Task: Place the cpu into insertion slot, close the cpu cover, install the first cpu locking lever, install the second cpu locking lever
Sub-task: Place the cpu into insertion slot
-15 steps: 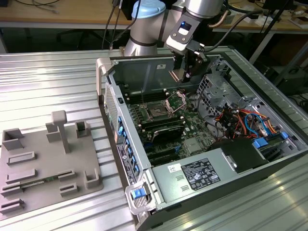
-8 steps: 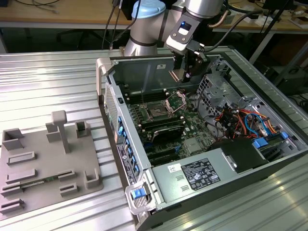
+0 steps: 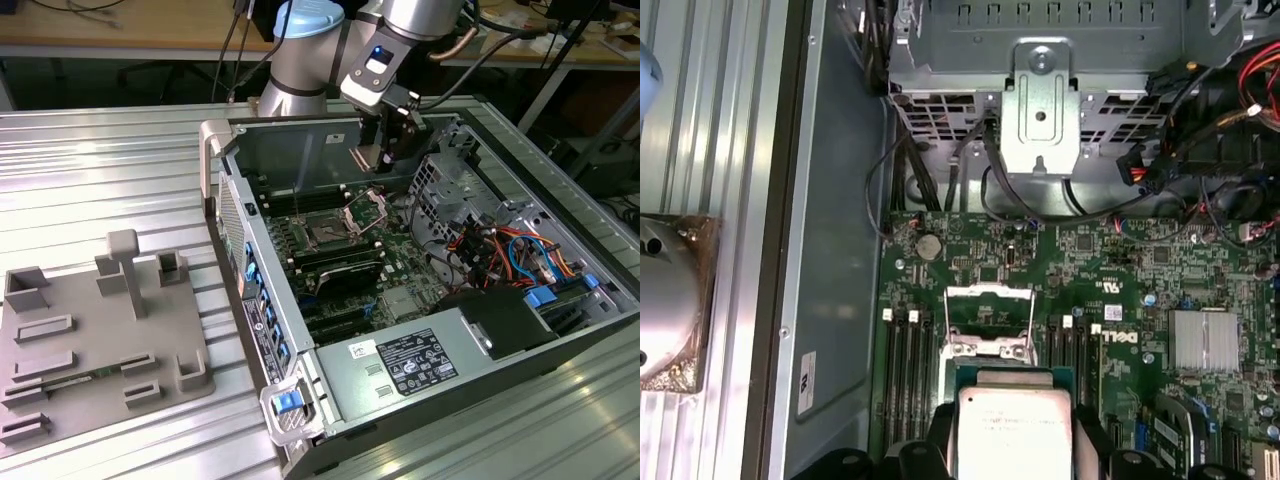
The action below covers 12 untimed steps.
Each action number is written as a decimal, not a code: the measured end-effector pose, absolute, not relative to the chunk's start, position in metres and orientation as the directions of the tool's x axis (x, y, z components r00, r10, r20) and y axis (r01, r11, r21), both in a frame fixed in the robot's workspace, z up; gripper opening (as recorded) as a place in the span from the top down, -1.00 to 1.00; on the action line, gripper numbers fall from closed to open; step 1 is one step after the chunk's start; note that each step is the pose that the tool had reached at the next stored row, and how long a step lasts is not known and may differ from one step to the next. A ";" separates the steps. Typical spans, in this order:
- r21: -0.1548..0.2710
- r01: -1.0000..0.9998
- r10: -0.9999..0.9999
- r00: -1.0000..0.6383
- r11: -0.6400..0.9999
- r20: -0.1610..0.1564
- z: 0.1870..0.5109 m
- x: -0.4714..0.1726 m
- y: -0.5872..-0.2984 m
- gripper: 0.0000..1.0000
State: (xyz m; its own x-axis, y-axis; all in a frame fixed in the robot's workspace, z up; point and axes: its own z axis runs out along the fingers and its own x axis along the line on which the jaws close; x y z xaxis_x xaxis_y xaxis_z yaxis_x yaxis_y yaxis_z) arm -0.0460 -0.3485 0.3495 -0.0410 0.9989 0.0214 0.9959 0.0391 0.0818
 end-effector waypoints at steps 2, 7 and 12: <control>0.082 0.996 0.999 -0.041 0.039 0.023 0.349 -0.046 -0.349 -0.09; 0.081 0.996 0.999 -0.041 0.039 0.028 0.350 -0.046 -0.349 -0.09; 0.080 0.996 0.999 -0.041 0.038 0.032 0.350 -0.046 -0.349 -0.09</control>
State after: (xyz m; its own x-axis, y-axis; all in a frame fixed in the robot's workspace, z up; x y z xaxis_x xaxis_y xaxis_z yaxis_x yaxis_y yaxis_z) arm -0.0459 -0.3485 0.3495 -0.0410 0.9986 0.0322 0.9961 0.0384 0.0797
